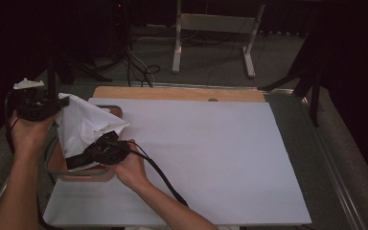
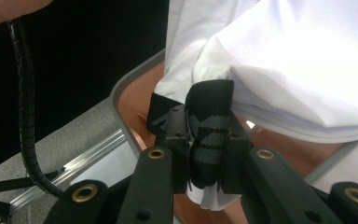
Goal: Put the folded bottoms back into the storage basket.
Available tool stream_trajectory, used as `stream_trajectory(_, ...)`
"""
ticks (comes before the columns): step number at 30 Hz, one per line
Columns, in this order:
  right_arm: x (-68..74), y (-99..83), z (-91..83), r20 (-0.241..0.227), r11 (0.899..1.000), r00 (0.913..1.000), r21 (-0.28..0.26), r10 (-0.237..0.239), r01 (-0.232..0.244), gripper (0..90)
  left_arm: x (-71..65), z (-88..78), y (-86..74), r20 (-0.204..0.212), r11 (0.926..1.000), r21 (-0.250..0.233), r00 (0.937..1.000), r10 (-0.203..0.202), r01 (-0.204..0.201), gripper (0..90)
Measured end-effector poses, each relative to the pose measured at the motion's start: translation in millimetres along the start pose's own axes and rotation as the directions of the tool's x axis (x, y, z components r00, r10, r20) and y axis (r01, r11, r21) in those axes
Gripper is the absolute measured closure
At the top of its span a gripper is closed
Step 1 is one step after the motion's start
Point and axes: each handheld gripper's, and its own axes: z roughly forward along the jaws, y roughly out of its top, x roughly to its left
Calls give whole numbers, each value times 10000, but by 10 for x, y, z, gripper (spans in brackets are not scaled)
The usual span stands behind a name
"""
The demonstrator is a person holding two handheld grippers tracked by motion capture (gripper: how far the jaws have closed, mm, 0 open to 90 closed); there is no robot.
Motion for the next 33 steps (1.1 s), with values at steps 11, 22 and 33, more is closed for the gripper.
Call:
stream_trajectory(11, 24, 13, 79, 74, 9998, 9998, 130, 174, -175, 351, 77, 63, -50, -731, 9989, 196, 9964, -420, 435, 493)
stream_trajectory(22, -304, -46, -128, 594, 9971, 9957, -335, 707, -688, 216, 21, 162, -118, -603, 9979, 402, 9970, -476, 500, 98)
stream_trajectory(33, -369, -50, -239, 580, 9975, 9965, -387, 609, -587, 172, -105, 208, -149, -28, 9988, 215, 9990, -444, 444, 10)
